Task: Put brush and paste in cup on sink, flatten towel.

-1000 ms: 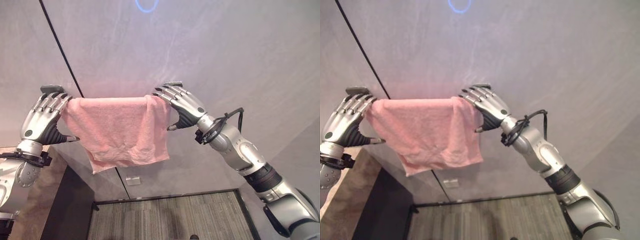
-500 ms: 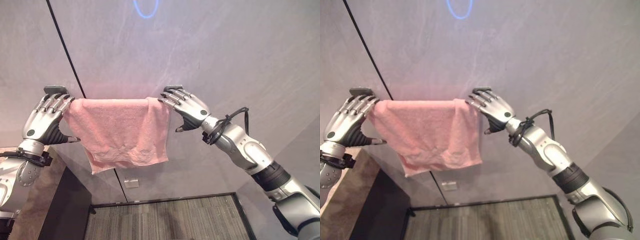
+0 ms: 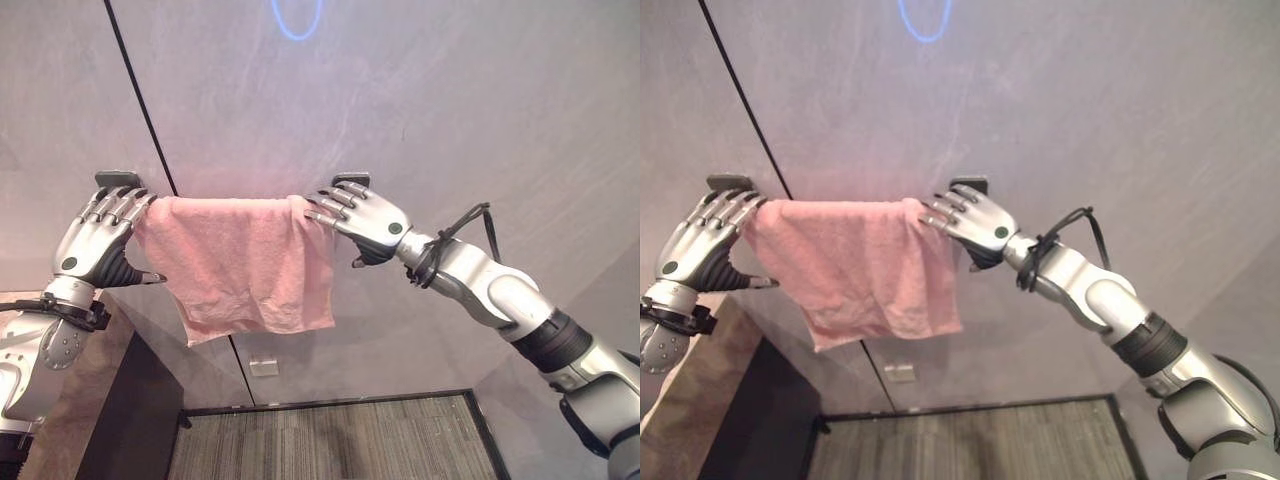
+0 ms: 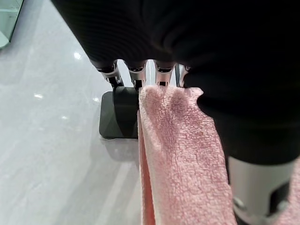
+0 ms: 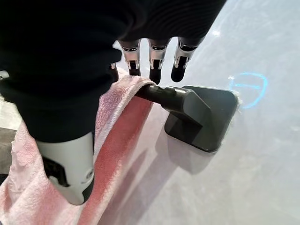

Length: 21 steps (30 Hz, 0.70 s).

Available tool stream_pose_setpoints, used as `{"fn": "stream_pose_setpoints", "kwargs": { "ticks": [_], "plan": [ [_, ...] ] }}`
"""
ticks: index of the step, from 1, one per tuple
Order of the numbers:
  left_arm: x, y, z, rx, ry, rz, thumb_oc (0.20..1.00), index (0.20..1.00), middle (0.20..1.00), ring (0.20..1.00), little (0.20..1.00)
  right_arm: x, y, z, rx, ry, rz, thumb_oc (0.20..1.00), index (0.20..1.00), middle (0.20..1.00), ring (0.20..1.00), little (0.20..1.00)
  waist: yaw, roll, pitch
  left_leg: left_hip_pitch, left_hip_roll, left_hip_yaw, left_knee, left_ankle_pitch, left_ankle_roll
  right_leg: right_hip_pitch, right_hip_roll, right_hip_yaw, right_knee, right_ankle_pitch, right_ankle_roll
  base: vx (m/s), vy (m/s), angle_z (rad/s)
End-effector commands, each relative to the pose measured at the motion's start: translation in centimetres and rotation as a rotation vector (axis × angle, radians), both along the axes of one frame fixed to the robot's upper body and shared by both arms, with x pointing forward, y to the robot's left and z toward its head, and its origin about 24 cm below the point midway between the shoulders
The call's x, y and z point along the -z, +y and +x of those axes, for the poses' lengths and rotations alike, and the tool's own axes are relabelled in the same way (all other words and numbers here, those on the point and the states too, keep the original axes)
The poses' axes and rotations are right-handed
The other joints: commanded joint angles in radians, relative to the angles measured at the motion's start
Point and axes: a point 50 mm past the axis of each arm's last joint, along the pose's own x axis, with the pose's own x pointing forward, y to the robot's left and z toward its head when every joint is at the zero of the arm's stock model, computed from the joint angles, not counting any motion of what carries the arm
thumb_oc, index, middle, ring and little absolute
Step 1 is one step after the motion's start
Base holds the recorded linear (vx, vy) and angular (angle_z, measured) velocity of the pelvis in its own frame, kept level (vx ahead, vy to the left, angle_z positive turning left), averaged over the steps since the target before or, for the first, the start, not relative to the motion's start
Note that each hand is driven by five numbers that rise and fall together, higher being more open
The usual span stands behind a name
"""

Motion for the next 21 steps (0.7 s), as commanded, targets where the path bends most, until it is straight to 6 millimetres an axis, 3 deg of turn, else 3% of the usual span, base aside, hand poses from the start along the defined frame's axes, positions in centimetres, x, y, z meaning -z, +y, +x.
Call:
{"fn": "stream_pose_setpoints", "kwargs": {
  "ticks": [1, 15, 21],
  "plan": [
    [1.7, 1.4, 0.3, -0.058, 0.159, 0.075, 1.0, 1.0, 1.0, 1.0, 1.0, -0.6, -0.8, 0.6, 0.029, -0.059, -0.104, 1.0, 1.0, 1.0, 1.0, 1.0, -0.003, -0.02, 0.068, 0.011, -0.023, -0.054, 0.011, -0.048, 0.025, 0.064, -0.067, -0.067, 0.009, -0.002, 0.058, 0.0, 0.0, 0.0],
    [1.6, 3.0, -0.1, -0.147, 0.169, 0.121, 1.0, 1.0, 1.0, 1.0, 1.0, 0.5, -3.6, 1.6, 0.172, -0.029, -0.093, 1.0, 1.0, 1.0, 1.0, 1.0, -0.001, -0.015, 0.068, 0.011, -0.019, -0.055, 0.011, -0.048, 0.023, 0.063, -0.062, -0.067, 0.009, -0.003, 0.056, 0.0, 0.0, 0.0],
    [1.8, 3.1, -0.2, -0.167, 0.194, 0.1, 1.0, 1.0, 1.0, 1.0, 1.0, 1.4, -5.8, 2.9, 0.327, 0.002, -0.056, 1.0, 1.0, 1.0, 1.0, 1.0, -0.004, -0.013, 0.065, 0.01, -0.02, -0.056, 0.011, -0.049, 0.025, 0.062, -0.06, -0.067, 0.009, -0.004, 0.053, 0.0, 0.0, 0.0]
  ]
}}
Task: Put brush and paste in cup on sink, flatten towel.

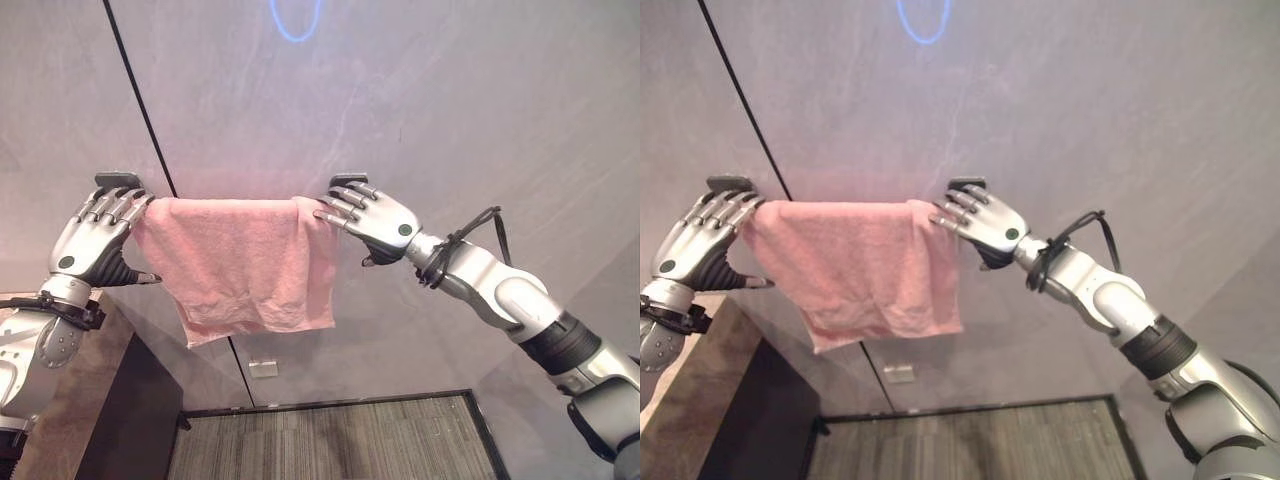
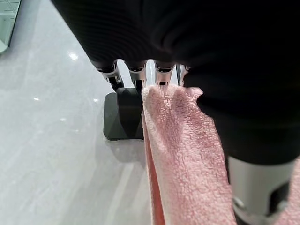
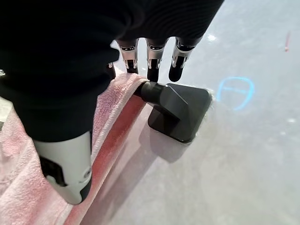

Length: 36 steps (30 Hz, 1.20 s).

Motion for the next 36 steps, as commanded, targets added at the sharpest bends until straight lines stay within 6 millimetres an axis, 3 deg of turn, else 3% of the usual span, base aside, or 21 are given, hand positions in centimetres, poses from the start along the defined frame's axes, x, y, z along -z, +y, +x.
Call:
{"fn": "stream_pose_setpoints", "kwargs": {
  "ticks": [1, 15, 22, 27, 33, 36],
  "plan": [
    [1.8, 2.5, -0.3, -0.144, 0.173, 0.07, 1.0, 1.0, 1.0, 1.0, 1.0, 0.6, -4.6, 2.5, 0.293, 0.013, -0.078, 1.0, 1.0, 1.0, 1.0, 1.0, 0.006, -0.013, 0.064, 0.008, -0.026, -0.054, 0.011, -0.045, 0.025, 0.058, -0.061, -0.063, 0.01, 0.002, 0.047, 0.0, 0.0, 0.0],
    [1.5, 2.0, -0.3, -0.145, 0.166, 0.029, 1.0, 1.0, 1.0, 1.0, 1.0, 2.3, -8.5, 2.8, 0.48, 0.081, -0.086, 1.0, 1.0, 1.0, 1.0, 1.0, 0.002, -0.008, 0.063, 0.007, -0.027, -0.057, 0.011, -0.048, 0.026, 0.062, -0.059, -0.067, 0.01, -0.001, 0.044, 0.0, 0.0, 0.0],
    [1.6, 2.1, -0.6, -0.157, 0.174, 0.027, 1.0, 1.0, 1.0, 1.0, 1.0, 2.2, -9.3, 2.2, 0.501, 0.079, -0.054, 1.0, 1.0, 1.0, 1.0, 1.0, 0.0, -0.007, 0.063, 0.008, -0.025, -0.057, 0.011, -0.049, 0.027, 0.063, -0.057, -0.068, 0.01, -0.003, 0.044, 0.0, 0.0, 0.01],
    [1.7, 2.1, -0.8, -0.161, 0.169, 0.016, 1.0, 1.0, 1.0, 1.0, 1.0, 1.9, -9.0, 1.7, 0.474, 0.074, 0.021, 1.0, 1.0, 1.0, 1.0, 1.0, 0.001, -0.007, 0.061, 0.011, -0.023, -0.056, 0.011, -0.05, 0.027, 0.064, -0.055, -0.065, 0.01, -0.005, 0.043, 0.0, 0.0, 0.0],
    [1.8, 0.6, -1.1, -0.07, 0.017, -0.185, 1.0, 1.0, 1.0, 1.0, 1.0, -2.3, -6.6, -1.2, 0.225, -0.123, 0.331, 1.0, 1.0, 1.0, 1.0, 1.0, -0.004, 0.001, 0.058, 0.021, -0.019, -0.06, 0.011, -0.058, 0.028, 0.071, -0.052, -0.063, 0.012, -0.017, 0.044, 0.01, 0.002, 0.01],
    [1.8, -0.1, -1.0, -0.029, -0.052, -0.239, 1.0, 1.0, 1.0, 1.0, 1.0, -2.5, -5.9, -1.6, 0.165, -0.132, 0.406, 1.0, 1.0, 1.0, 1.0, 1.0, -0.003, -0.001, 0.055, 0.017, -0.018, -0.059, 0.011, -0.049, 0.028, 0.068, -0.052, -0.064, 0.011, -0.012, 0.04, 0.0, 0.0, 0.0]
  ]
}}
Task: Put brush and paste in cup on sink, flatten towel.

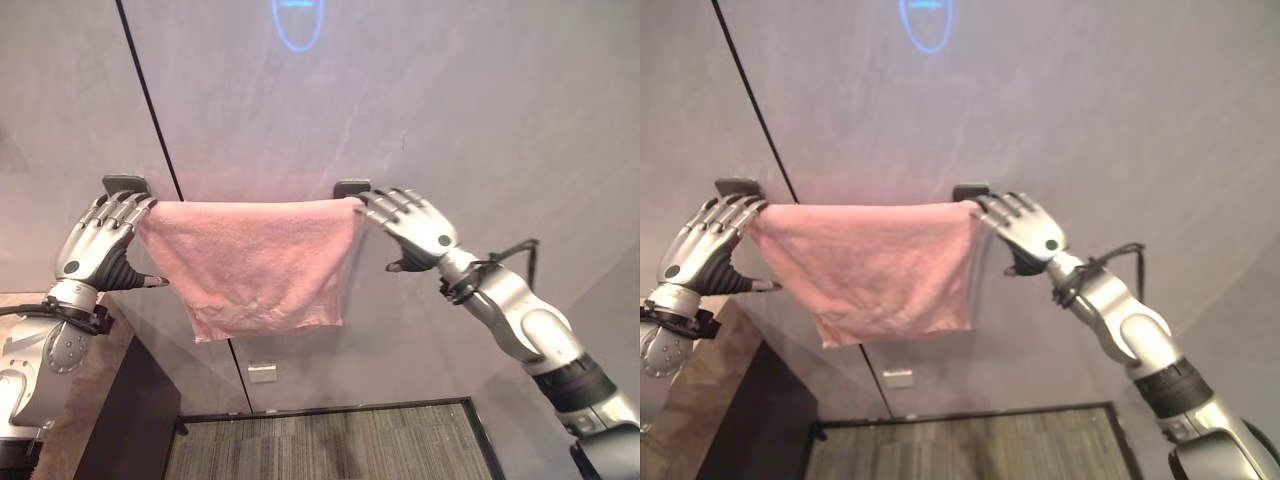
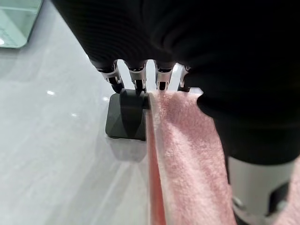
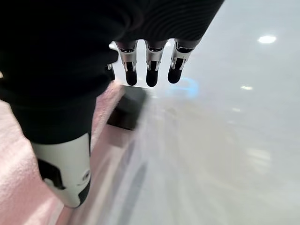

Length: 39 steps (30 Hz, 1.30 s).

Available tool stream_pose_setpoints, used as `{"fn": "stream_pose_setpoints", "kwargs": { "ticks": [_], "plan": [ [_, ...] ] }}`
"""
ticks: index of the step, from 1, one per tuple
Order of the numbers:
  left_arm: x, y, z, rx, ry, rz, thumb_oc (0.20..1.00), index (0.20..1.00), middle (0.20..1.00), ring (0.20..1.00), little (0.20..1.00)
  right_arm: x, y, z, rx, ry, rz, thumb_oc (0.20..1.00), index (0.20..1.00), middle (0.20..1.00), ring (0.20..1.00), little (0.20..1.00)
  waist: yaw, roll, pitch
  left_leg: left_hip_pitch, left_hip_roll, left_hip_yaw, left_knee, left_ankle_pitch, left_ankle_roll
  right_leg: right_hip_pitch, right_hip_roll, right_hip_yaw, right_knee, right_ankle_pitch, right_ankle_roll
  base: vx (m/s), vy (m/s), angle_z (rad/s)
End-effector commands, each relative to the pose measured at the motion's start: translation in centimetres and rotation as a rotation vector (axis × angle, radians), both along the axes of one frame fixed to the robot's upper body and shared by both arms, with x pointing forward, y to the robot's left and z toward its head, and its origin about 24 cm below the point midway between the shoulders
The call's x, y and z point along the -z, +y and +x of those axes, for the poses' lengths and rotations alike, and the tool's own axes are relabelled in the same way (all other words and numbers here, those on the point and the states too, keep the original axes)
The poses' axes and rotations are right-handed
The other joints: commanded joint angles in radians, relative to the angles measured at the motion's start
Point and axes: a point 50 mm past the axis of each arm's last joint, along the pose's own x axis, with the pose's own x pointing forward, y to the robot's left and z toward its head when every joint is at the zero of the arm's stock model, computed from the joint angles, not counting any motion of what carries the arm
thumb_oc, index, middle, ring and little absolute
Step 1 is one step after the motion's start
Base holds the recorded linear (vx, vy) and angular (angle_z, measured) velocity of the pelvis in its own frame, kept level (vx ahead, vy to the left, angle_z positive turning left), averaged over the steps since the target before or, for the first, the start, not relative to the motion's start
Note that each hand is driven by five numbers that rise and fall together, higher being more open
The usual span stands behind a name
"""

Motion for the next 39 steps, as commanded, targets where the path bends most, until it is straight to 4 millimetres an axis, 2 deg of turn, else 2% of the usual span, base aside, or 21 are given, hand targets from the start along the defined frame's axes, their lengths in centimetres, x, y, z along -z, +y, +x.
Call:
{"fn": "stream_pose_setpoints", "kwargs": {
  "ticks": [1, 3, 4, 5, 6, 8, 14, 21, 24, 25, 26, 27, 28, 29, 30, 31, 34, 35, 36, 37, 39],
  "plan": [
    [1.3, 0.5, 0.1, -0.01, -0.009, -0.088, 1.0, 1.0, 1.0, 1.0, 1.0, -4.5, 0.3, -0.1, -0.079, -0.184, 0.175, 1.0, 1.0, 1.0, 1.0, 1.0, 0.01, -0.007, 0.071, 0.022, -0.016, -0.045, 0.011, -0.051, 0.029, 0.064, -0.053, -0.05, 0.011, -0.007, 0.044, 0.0, 0.0, 0.0],
    [1.2, 0.1, 0.3, 0.01, -0.065, -0.139, 1.0, 1.0, 1.0, 1.0, 1.0, -5.6, 1.8, -0.6, -0.226, -0.134, 0.396, 1.0, 1.0, 1.0, 1.0, 1.0, 0.01, -0.008, 0.069, 0.025, -0.014, -0.047, 0.011, -0.05, 0.029, 0.067, -0.052, -0.048, 0.012, -0.011, 0.043, 0.0, 0.0, 0.0],
    [1.5, -0.1, 0.4, 0.01, -0.1, -0.195, 1.0, 1.0, 1.0, 1.0, 1.0, -5.9, 2.1, -0.8, -0.292, -0.069, 0.613, 1.0, 1.0, 1.0, 1.0, 1.0, 0.008, -0.01, 0.067, 0.028, -0.013, -0.045, 0.011, -0.049, 0.029, 0.071, -0.051, -0.05, 0.011, -0.013, 0.041, -0.03, -0.01, 0.01],
    [1.5, -0.1, 0.5, 0.011, -0.1, -0.195, 1.0, 1.0, 1.0, 1.0, 1.0, -5.9, 2.1, -0.8, -0.291, -0.069, 0.614, 1.0, 1.0, 1.0, 1.0, 1.0, 0.008, -0.01, 0.066, 0.026, -0.013, -0.045, 0.011, -0.048, 0.029, 0.07, -0.051, -0.05, 0.011, -0.012, 0.041, 0.0, 0.0, 0.0],
    [1.0, -0.4, 0.4, 0.015, -0.209, -0.25, 1.0, 1.0, 1.0, 1.0, 1.0, -6.6, 2.2, -1.3, -0.343, -0.108, 0.753, 1.0, 1.0, 1.0, 1.0, 1.0, 0.011, -0.011, 0.062, 0.033, -0.012, -0.046, 0.011, -0.056, 0.029, 0.078, -0.05, -0.052, 0.013, -0.021, 0.041, 0.0, 0.0, 0.0],
    [1.1, -0.5, 0.4, 0.014, -0.21, -0.265, 1.0, 1.0, 1.0, 1.0, 1.0, -6.6, 2.0, -1.3, -0.342, -0.111, 0.757, 1.0, 1.0, 1.0, 1.0, 1.0, 0.011, -0.012, 0.061, 0.029, -0.012, -0.046, 0.011, -0.05, 0.03, 0.075, -0.05, -0.051, 0.012, -0.016, 0.038, -0.01, -0.004, 0.02],
    [-0.3, -0.8, -1.1, 0.002, -0.478, -0.473, 1.0, 1.0, 1.0, 1.0, 1.0, -7.1, 0.8, -2.8, -0.389, -0.16, 0.964, 1.0, 1.0, 1.0, 1.0, 1.0, 0.015, -0.015, 0.056, 0.031, -0.01, -0.049, 0.011, -0.047, 0.029, 0.082, -0.05, -0.064, 0.012, -0.018, 0.033, 0.0, -0.002, 0.01],
    [0.4, -0.6, -4.2, -0.024, -0.679, -0.75, 1.0, 1.0, 1.0, 1.0, 1.0, -4.4, -3.9, -6.0, -0.223, -0.268, 1.118, 1.0, 1.0, 1.0, 1.0, 1.0, 0.002, -0.006, 0.067, 0.017, -0.005, -0.057, 0.011, -0.039, 0.028, 0.077, -0.052, -0.07, 0.01, -0.014, 0.032, -0.01, -0.001, 0.01],
    [2.8, -0.2, -5.7, -0.066, -0.598, -0.865, 1.0, 1.0, 1.0, 1.0, 1.0, -1.4, -6.5, -7.2, -0.056, -0.228, 1.156, 1.0, 1.0, 1.0, 1.0, 1.0, -0.004, -0.003, 0.072, 0.008, -0.003, -0.065, 0.011, -0.036, 0.028, 0.074, -0.051, -0.075, 0.009, -0.013, 0.032, -0.01, -0.008, 0.0],
    [4.6, 0.0, -6.0, -0.093, -0.517, -0.959, 1.0, 1.0, 1.0, 1.0, 1.0, 0.9, -7.8, -7.5, 0.05, -0.149, 1.191, 1.0, 1.0, 1.0, 1.0, 1.0, -0.009, -0.002, 0.081, 0.003, -0.001, -0.067, 0.011, -0.032, 0.027, 0.071, -0.051, -0.077, 0.008, -0.012, 0.032, 0.0, 0.0, 0.0],
    [4.7, 0.0, -6.1, -0.091, -0.512, -0.963, 1.0, 1.0, 1.0, 1.0, 1.0, 0.9, -7.8, -7.6, 0.052, -0.147, 1.191, 1.0, 1.0, 1.0, 1.0, 1.0, -0.008, -0.001, 0.078, 0.001, -0.001, -0.068, 0.011, -0.031, 0.027, 0.07, -0.051, -0.077, 0.008, -0.011, 0.032, -0.05, -0.026, 0.04],
    [7.0, -0.3, -6.1, -0.099, -0.351, -1.042, 1.0, 1.0, 1.0, 1.0, 1.0, 3.6, -9.0, -7.9, 0.173, -0.054, 1.211, 1.0, 1.0, 1.0, 1.0, 1.0, -0.016, 0.003, 0.085, -0.01, 0.002, -0.071, 0.011, -0.025, 0.025, 0.062, -0.048, -0.079, 0.008, -0.009, 0.031, -0.04, -0.017, 0.08],
    [7.9, -0.5, -6.1, -0.098, -0.265, -1.035, 1.0, 1.0, 1.0, 1.0, 1.0, 5.0, -9.5, -8.0, 0.235, 0.0, 1.219, 1.0, 1.0, 1.0, 1.0, 1.0, -0.018, 0.006, 0.088, -0.01, 0.004, -0.073, 0.011, -0.027, 0.022, 0.065, -0.047, -0.081, 0.008, -0.012, 0.033, -0.05, -0.019, 0.12],
    [7.8, -0.5, -6.1, -0.097, -0.264, -1.035, 1.0, 1.0, 1.0, 1.0, 1.0, 5.1, -9.6, -8.0, 0.234, -0.001, 1.22, 1.0, 1.0, 1.0, 1.0, 1.0, -0.018, 0.005, 0.086, -0.016, 0.003, -0.074, 0.011, -0.021, 0.023, 0.06, -0.048, -0.081, 0.008, -0.008, 0.031, -0.06, -0.017, 0.11],
    [9.7, -1.2, -5.8, -0.077, -0.095, -1.038, 1.0, 1.0, 1.0, 1.0, 1.0, 8.8, -10.6, -8.0, 0.394, 0.128, 1.231, 1.0, 1.0, 1.0, 1.0, 1.0, -0.024, 0.01, 0.097, -0.026, 0.008, -0.077, 0.011, -0.017, 0.017, 0.057, -0.047, -0.083, 0.008, -0.007, 0.033, -0.07, -0.016, 0.09],
    [9.7, -1.2, -5.7, -0.075, -0.095, -1.038, 1.0, 1.0, 1.0, 1.0, 1.0, 8.9, -10.7, -7.9, 0.393, 0.125, 1.232, 1.0, 1.0, 1.0, 1.0, 1.0, -0.024, 0.009, 0.096, -0.03, 0.008, -0.078, 0.011, -0.012, 0.017, 0.053, -0.047, -0.084, 0.008, -0.004, 0.032, -0.09, -0.026, 0.08],
    [15.8, -2.8, -5.2, -0.145, 0.209, -1.169, 1.0, 1.0, 1.0, 1.0, 1.0, 16.1, -11.3, -8.4, 0.648, 0.432, 1.122, 1.0, 1.0, 1.0, 1.0, 1.0, -0.03, 0.01, 0.106, -0.055, 0.02, -0.09, 0.011, 0.002, 0.004, 0.043, -0.042, -0.093, 0.008, -0.003, 0.033, -0.07, -0.039, 0.05],
    [15.8, -2.8, -5.1, -0.144, 0.207, -1.17, 1.0, 1.0, 1.0, 1.0, 1.0, 16.0, -11.3, -8.3, 0.646, 0.43, 1.122, 1.0, 1.0, 1.0, 1.0, 1.0, -0.03, 0.01, 0.107, -0.059, 0.02, -0.091, 0.011, 0.006, 0.005, 0.039, -0.043, -0.093, 0.008, 0.0, 0.032, -0.05, -0.031, 0.07],
    [18.5, -3.7, -5.2, -0.188, 0.327, -1.22, 1.0, 1.0, 1.0, 1.0, 1.0, 18.7, -11.0, -8.7, 0.717, 0.551, 1.104, 1.0, 1.0, 1.0, 1.0, 1.0, -0.031, 0.01, 0.108, -0.061, 0.024, -0.093, 0.011, 0.01, 0.003, 0.039, -0.041, -0.095, 0.008, 0.002, 0.031, -0.03, -0.015, 0.05],
    [18.5, -3.7, -5.2, -0.188, 0.327, -1.22, 1.0, 1.0, 1.0, 1.0, 1.0, 18.7, -11.0, -8.7, 0.716, 0.551, 1.104, 1.0, 1.0, 1.0, 1.0, 1.0, -0.032, 0.01, 0.107, -0.063, 0.024, -0.093, 0.011, 0.01, 0.003, 0.037, -0.041, -0.095, 0.008, 0.002, 0.031, -0.02, -0.024, 0.04],
    [21.3, -4.4, -5.9, -0.261, 0.451, -1.23, 1.0, 1.0, 1.0, 1.0, 1.0, 21.4, -10.4, -9.3, 0.775, 0.699, 1.076, 1.0, 1.0, 1.0, 1.0, 1.0, -0.029, 0.01, 0.106, -0.063, 0.026, -0.095, 0.011, 0.013, 0.001, 0.037, -0.039, -0.098, 0.008, 0.002, 0.03, 0.0, 0.0, 0.0]
  ]
}}
